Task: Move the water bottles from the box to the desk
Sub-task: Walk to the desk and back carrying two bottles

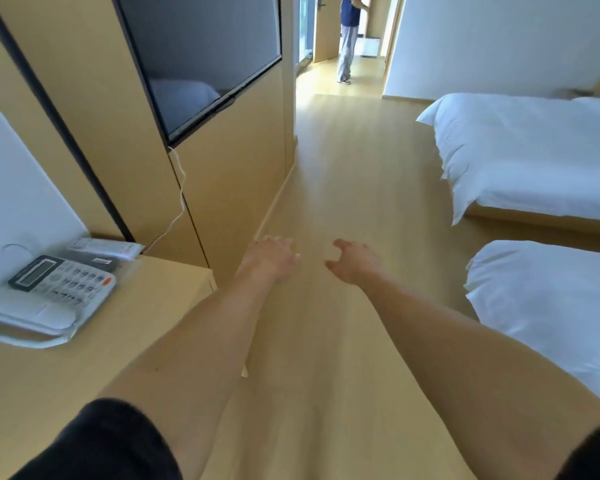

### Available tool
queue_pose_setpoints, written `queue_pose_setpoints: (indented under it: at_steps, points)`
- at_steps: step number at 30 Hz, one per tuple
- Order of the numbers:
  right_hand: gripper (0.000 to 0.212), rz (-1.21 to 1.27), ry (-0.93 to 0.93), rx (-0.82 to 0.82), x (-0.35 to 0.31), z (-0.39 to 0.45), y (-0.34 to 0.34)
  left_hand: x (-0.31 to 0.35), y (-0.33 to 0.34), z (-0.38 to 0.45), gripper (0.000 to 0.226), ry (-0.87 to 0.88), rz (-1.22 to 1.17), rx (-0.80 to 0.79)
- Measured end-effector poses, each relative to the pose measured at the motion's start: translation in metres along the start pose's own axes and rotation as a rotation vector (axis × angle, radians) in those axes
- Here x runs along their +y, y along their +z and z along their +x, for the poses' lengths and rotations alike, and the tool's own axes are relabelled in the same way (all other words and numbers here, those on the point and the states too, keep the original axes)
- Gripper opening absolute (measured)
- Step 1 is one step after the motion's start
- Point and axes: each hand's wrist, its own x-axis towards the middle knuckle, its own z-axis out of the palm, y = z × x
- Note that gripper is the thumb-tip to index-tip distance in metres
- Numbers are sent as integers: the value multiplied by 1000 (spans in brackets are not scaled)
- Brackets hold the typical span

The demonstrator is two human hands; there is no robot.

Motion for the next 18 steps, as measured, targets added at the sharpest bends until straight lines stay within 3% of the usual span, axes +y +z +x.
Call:
queue_pose_setpoints:
  at_steps: [8, 11, 18]
  points:
    - [66, 76, 255, -4, 111, 28, -24, 98, 12, 91, 48, 140, 2, -112]
    - [63, 91, 325, -11, 138, 47, -33, 118, 11, 130, 49, 127, -127, -161]
    - [67, 93, 430, -14, 174, 132, -61, 143, 6, 248, 56, 227, -65, -238]
